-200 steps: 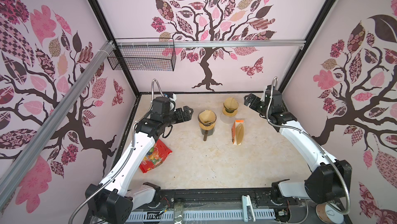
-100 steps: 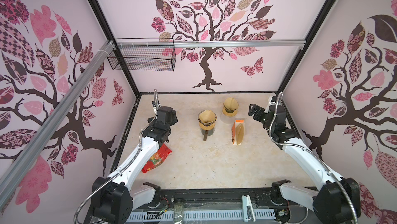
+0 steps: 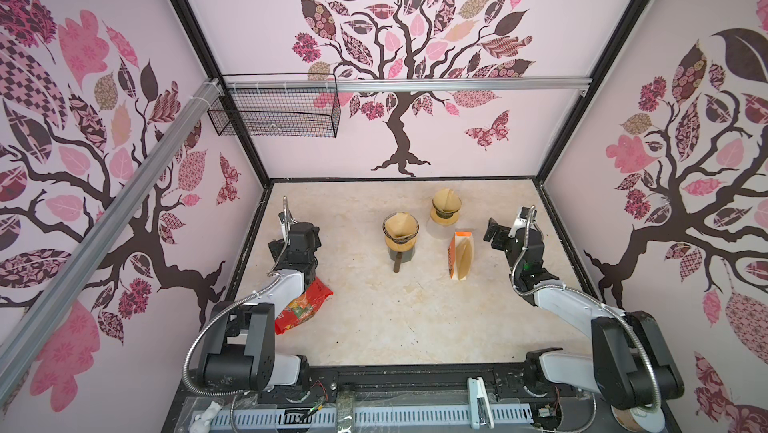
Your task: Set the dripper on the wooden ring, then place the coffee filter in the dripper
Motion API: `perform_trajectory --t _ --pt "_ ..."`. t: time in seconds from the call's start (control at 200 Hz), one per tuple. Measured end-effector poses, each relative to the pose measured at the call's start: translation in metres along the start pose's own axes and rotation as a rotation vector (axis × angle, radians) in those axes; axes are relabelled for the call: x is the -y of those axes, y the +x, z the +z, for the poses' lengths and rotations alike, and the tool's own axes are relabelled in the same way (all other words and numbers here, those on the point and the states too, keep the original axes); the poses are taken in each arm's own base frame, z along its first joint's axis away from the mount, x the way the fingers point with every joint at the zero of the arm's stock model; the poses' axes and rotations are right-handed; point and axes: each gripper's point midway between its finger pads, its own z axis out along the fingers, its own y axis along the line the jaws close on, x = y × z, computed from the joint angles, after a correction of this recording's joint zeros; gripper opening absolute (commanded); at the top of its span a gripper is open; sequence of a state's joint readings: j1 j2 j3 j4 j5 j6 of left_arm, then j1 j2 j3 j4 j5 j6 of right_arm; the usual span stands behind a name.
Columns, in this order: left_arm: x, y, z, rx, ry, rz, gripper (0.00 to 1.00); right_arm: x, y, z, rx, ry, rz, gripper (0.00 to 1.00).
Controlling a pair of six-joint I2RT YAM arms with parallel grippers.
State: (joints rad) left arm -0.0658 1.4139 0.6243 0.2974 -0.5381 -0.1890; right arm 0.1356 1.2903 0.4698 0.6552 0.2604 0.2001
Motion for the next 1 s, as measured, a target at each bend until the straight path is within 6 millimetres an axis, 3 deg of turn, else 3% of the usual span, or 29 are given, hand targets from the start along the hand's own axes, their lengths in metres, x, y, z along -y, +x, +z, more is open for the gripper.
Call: perform_trajectory --t 0.18,0.525,0.77,0.995 --pt "0.018 -0.006 0.008 0.054 0.078 0.057 0.97 0.017 0.006 0.006 0.027 0.034 -0.006 1.0" --pt "0.016 -0.002 0.003 0.049 0.089 0.112 0.97 0.017 0.004 0.013 0.064 0.027 -0.009 1.0" --pt "0.011 0.045 0.012 0.015 0.083 0.105 0.97 0.014 -0.003 0.012 0.117 0.006 -0.026 1.0" --pt "0.017 0.031 0.012 0.074 0.134 0.064 0.97 0.014 0.002 0.013 0.099 0.007 -0.033 1.0"
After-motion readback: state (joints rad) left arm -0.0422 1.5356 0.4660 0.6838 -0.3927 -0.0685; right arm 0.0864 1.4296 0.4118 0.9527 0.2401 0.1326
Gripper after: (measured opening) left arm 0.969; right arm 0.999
